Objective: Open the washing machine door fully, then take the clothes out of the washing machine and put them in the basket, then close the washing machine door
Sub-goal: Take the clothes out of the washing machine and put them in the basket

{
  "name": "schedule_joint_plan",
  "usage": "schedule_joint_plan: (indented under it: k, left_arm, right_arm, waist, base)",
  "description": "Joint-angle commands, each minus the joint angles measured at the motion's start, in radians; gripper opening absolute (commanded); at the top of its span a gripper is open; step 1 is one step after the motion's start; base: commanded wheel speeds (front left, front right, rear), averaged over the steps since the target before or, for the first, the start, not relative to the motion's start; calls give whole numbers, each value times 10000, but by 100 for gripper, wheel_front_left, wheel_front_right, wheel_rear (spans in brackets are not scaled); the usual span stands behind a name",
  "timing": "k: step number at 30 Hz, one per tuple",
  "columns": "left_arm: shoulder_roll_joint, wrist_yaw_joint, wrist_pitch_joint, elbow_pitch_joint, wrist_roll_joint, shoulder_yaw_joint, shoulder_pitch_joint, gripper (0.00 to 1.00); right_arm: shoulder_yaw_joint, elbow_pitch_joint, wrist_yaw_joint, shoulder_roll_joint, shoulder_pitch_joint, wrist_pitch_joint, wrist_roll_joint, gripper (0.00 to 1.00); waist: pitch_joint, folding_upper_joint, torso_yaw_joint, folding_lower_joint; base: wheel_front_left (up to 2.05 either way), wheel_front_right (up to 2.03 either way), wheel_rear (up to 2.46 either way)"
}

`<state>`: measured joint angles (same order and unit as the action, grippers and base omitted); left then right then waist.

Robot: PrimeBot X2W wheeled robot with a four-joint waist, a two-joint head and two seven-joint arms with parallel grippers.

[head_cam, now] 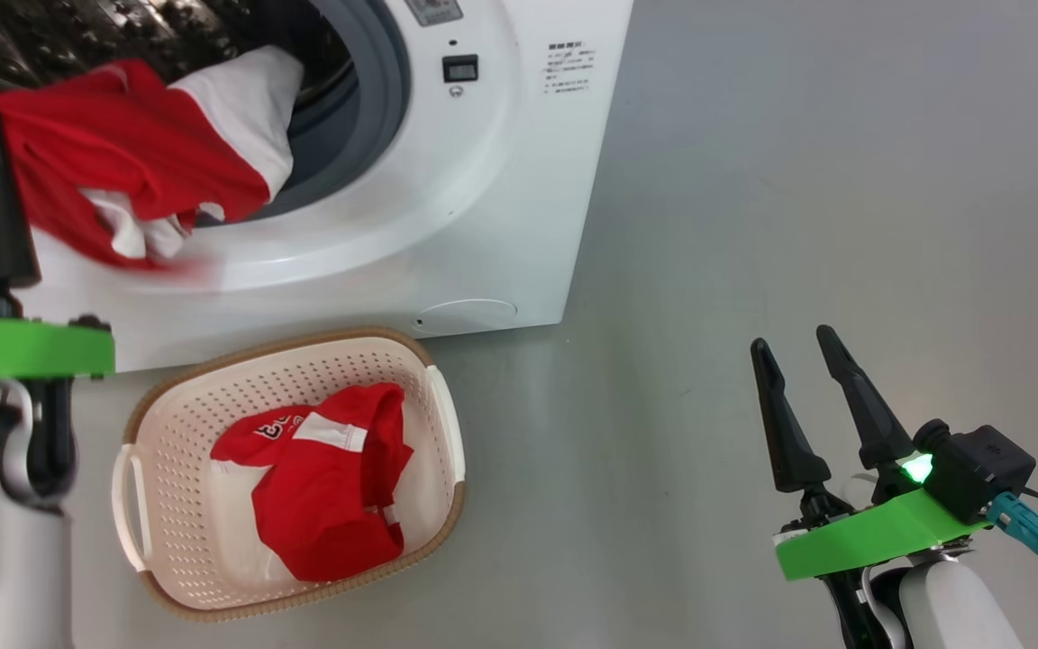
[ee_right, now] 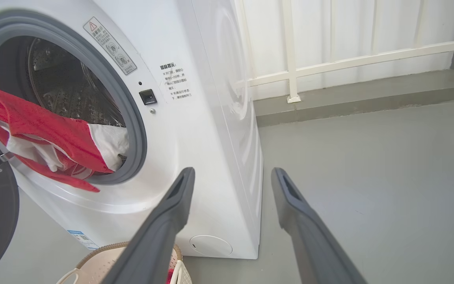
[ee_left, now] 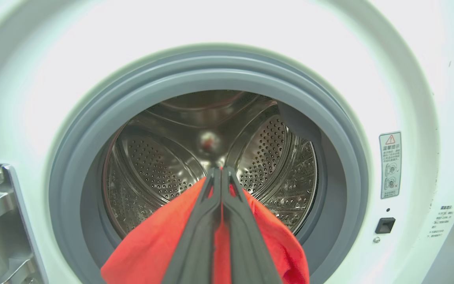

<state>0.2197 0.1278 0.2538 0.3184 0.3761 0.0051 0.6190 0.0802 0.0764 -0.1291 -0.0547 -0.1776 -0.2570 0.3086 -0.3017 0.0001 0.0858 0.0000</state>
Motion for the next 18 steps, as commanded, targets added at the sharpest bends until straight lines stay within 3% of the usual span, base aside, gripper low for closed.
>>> schedule_joint_plan:
  k: [1, 18]
  left_arm:
    - [372, 27, 79, -641, 40, 384, -241, 0]
    - [-101, 28, 80, -3736, -99, 785, -2609, 0]
  right_arm:
    - [158, -218, -16, 45, 137, -48, -116, 100]
    - [59, -270, -16, 45, 378, -48, -174, 100]
  waist:
    - [58, -1, -55, 0]
    - [252, -1, -204, 0]
  base:
    - [0, 0, 0]
    - [0, 0, 0]
